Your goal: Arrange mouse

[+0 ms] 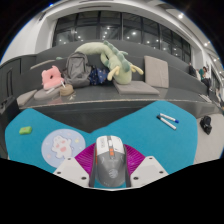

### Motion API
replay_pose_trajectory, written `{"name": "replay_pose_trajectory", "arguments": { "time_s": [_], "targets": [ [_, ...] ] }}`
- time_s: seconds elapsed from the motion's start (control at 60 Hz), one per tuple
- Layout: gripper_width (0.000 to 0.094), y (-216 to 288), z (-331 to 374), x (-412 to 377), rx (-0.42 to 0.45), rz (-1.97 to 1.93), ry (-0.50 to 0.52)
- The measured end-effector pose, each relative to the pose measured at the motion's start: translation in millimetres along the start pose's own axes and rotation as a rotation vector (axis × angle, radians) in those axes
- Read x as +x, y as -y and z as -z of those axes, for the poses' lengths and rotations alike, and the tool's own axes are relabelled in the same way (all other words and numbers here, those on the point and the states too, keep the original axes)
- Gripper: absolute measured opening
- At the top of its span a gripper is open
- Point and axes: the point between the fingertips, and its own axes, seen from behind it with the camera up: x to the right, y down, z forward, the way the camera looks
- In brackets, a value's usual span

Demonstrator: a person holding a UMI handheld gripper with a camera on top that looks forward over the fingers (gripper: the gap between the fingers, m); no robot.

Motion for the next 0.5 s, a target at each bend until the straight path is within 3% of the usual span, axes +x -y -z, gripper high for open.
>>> {"name": "replay_pose_trajectory", "arguments": {
  "time_s": [0.133,0.233,0.333,0.5],
  "targets": [
    [0.0408,55,-7,-72,0.056,0.004,0.058],
    [0.041,62,-27,-128,0.059,-0.003,0.093],
    [0.0409,34,-56,-170,0.023,0.028,0.093],
    [0.0419,-33,-99,-190,-0.129,0.083,0.049]
  ]
}}
